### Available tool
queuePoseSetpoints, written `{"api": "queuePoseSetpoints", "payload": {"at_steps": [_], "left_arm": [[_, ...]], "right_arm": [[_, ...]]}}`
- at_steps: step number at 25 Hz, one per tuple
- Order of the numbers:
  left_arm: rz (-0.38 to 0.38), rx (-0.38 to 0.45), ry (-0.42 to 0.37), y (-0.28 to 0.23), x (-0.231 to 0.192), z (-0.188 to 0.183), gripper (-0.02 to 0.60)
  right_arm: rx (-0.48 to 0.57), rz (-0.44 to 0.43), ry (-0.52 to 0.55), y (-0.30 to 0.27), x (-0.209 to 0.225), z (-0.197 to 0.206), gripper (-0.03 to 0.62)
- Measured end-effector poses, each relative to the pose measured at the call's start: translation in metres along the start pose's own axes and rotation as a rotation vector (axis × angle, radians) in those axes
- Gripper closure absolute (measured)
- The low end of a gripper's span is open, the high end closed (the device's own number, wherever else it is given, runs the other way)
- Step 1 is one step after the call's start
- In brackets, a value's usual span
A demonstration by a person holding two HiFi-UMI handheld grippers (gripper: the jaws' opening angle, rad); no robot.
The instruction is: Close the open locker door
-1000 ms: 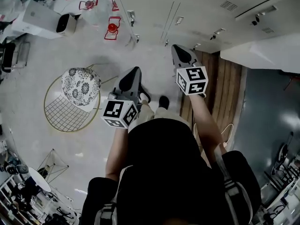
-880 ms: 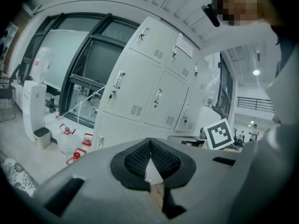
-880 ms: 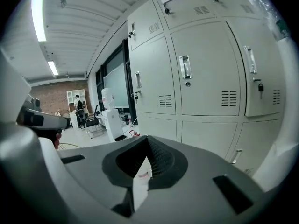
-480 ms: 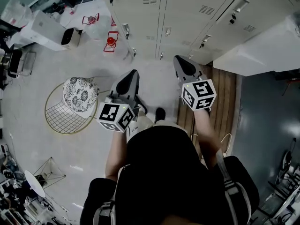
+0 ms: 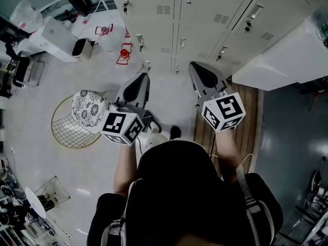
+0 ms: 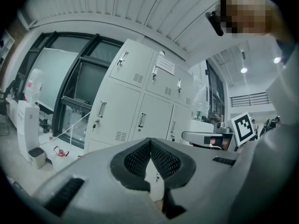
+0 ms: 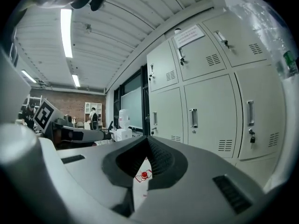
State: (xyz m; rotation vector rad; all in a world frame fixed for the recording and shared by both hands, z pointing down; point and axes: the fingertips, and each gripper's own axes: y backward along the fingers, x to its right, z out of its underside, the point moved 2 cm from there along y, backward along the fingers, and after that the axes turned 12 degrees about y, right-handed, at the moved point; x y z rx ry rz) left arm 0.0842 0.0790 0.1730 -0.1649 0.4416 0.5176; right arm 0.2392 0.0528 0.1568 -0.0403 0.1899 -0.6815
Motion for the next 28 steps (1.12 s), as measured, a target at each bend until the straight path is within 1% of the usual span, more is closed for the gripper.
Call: {"api": "queuePoseSetpoints", "payload": {"at_steps": [3,10,21,28], "left_arm": [[0.003,0.009,-0.004,-0.001,0.003,-0.002,0.563],[0.012,0.002,-0.016,0.001,0.010,0.000,0.565],[0.004,-0.020,-0.043,0.006,0.010,0.009,0.563],[-0.014,-0.006,-0.049,0.009,0.008,0.007,0.563]], "right_arm": [[0.012,0.012,0.006,0.004,-0.004,-0.005,0.591],[0.008,-0.006,-0.005,0.010,-0.018,0.000,0.591],[0.001,0.042,-0.004,0.021,-0.009,0.004,0.591],[-0.008,0.050,0.000,0.023,-0.009,0.008,0.591]]}}
